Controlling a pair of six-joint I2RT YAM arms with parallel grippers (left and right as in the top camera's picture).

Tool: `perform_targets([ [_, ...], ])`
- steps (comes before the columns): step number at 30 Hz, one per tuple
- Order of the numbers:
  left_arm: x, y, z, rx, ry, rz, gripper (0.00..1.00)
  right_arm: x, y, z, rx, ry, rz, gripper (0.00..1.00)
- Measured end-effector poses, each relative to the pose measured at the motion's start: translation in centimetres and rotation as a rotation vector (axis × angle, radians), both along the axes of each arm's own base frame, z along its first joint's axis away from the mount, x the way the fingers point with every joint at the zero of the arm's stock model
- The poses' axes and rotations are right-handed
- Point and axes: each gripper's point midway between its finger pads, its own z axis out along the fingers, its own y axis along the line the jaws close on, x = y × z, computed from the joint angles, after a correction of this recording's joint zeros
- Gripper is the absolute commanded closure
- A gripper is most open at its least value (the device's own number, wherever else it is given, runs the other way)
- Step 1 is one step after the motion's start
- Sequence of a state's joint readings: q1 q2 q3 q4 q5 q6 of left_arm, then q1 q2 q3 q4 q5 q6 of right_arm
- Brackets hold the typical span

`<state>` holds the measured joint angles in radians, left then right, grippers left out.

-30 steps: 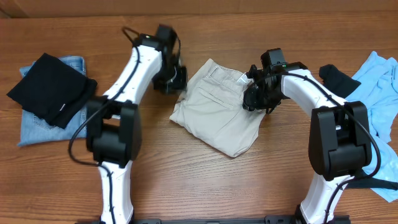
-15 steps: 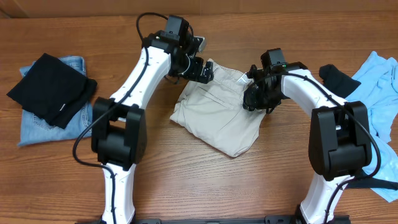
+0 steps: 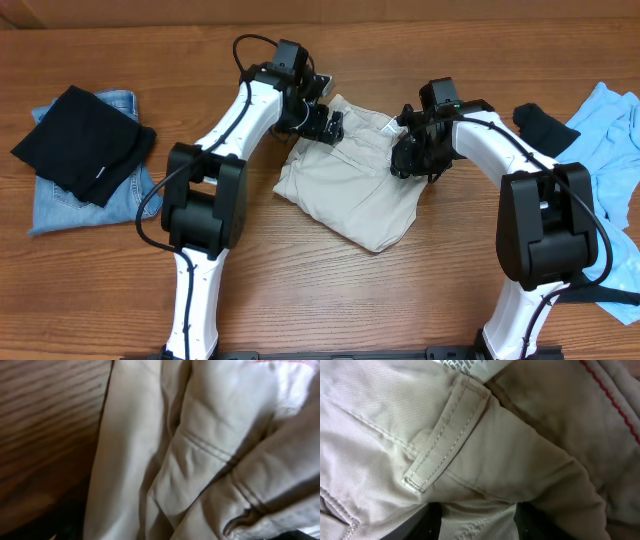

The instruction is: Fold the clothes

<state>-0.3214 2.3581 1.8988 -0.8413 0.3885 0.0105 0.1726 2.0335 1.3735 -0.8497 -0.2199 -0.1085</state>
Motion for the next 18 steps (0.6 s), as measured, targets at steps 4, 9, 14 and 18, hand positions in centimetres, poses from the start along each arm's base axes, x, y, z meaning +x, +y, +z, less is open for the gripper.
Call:
perform_targets([
  [4,-0.6,-0.6,-0.1,-0.017,0.029,-0.007,0.15,0.0,0.0,0.0,-0.003,-0.001,0.0,0.48],
  [9,-1.5,-2.1,-0.2,-0.08,0.069,-0.039,0.56,0.0,-0.1,0.0,-0.003,0.0,0.0,0.46],
  [14,-2.7,-3.5,-0.7,-0.092,0.094,-0.074,0.96,0.0,-0.3,0.0,-0.015,-0.002,-0.001,0.44],
  [18,-2.7,-3.4,-0.5,-0.094,0.098,-0.07,0.96,-0.3,-0.5,0.6,-0.032,0.028,-0.017,0.39],
])
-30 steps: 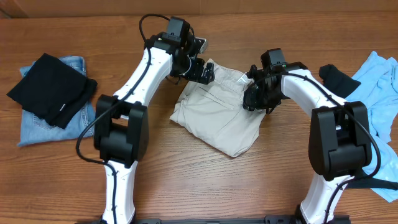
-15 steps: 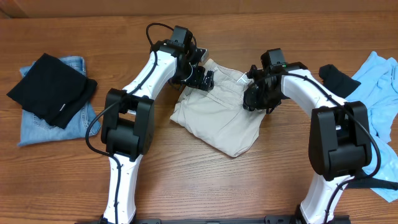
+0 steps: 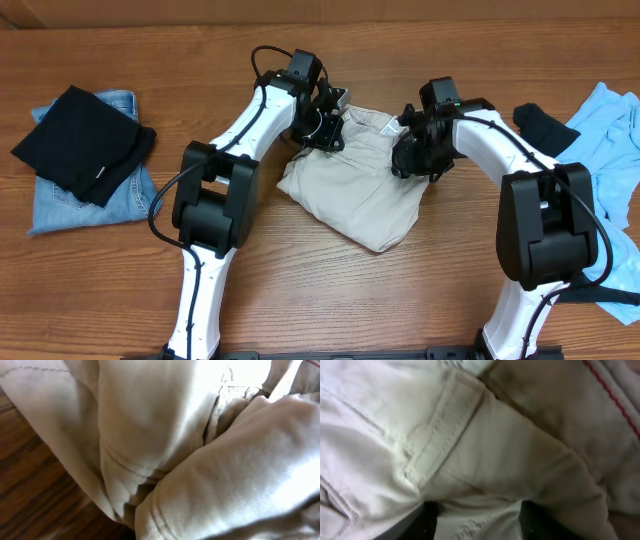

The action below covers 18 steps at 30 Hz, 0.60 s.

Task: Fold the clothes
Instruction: 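Carry the folded shorts to the left table edge with the left gripper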

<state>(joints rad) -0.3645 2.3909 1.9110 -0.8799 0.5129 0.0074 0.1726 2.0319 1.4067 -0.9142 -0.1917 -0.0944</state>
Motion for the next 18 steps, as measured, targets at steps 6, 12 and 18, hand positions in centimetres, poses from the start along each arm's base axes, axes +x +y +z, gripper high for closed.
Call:
perform_targets([
  [6,0.3,2.3,1.4,0.094,-0.026,0.047,0.96,2.2,-1.5,4.2,-0.049,-0.025,-0.054,0.36],
  [12,1.1,9.6,8.6,0.219,-0.114,0.206,0.96,5.6,-3.9,12.4,-0.057,-0.198,-0.127,0.34],
  [18,-0.9,19.1,17.0,0.358,-0.21,0.383,0.96,5.5,-4.2,15.7,-0.052,-0.258,-0.136,0.34],
])
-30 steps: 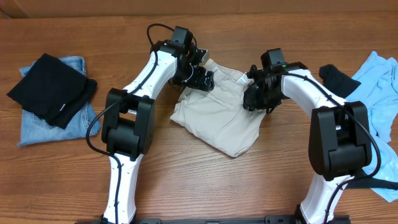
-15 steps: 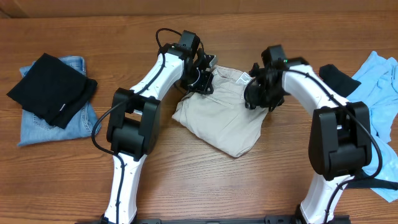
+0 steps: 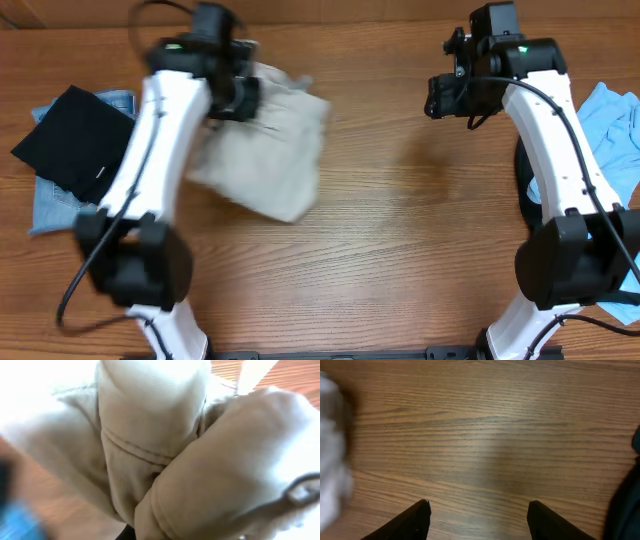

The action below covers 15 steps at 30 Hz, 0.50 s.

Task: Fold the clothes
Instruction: 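Carry the folded shorts to the left table edge with the left gripper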

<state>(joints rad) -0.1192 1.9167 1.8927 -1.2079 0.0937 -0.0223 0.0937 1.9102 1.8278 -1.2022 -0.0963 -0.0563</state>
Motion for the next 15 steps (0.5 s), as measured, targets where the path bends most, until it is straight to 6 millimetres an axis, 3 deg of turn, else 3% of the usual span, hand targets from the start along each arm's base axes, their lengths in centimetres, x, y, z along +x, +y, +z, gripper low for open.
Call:
perform_targets([
  [5,-2.4,6.5,3.5,0.133,-0.029,0.112,0.95,-0.3,0.0,-0.2,-0.002,0.015,0.0,0.34],
  [15,-3.6,14.4,7.6,0.245,-0.144,0.234,0.94,-0.6,-0.1,-0.3,-0.002,0.027,-0.001,0.34],
])
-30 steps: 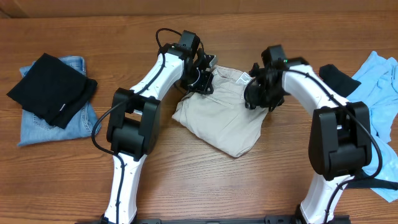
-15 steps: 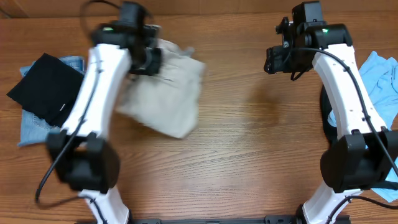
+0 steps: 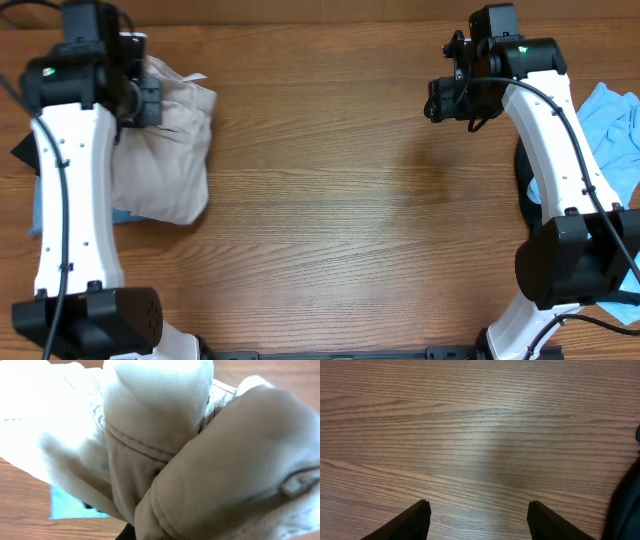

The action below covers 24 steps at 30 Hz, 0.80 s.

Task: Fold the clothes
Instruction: 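Carry the folded shorts to the left table edge with the left gripper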

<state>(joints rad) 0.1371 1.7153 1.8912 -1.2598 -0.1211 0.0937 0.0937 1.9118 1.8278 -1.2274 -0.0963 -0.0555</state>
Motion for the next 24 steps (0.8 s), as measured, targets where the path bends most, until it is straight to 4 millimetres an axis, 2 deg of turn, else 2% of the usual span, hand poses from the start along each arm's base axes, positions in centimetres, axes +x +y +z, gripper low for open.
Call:
perform_targets([
  [10,0.9,4.8,1.6,0.075,-0.086,0.031,0.94,-0.2,0.0,-0.1,-0.001,0.007,0.0,0.35],
  [15,1.3,7.2,1.6,0.097,-0.105,0.06,0.94,-0.2,0.0,-0.1,-0.001,0.008,0.0,0.35],
  [18,1.3,8.9,0.5,0.096,-0.082,0.076,0.94,-0.2,0.0,-0.1,-0.001,0.008,0.0,0.35],
  [24,1.5,12.5,-3.9,0.064,0.007,0.129,0.95,-0.2,0.0,-0.1,-0.001,0.008,0.0,0.35],
])
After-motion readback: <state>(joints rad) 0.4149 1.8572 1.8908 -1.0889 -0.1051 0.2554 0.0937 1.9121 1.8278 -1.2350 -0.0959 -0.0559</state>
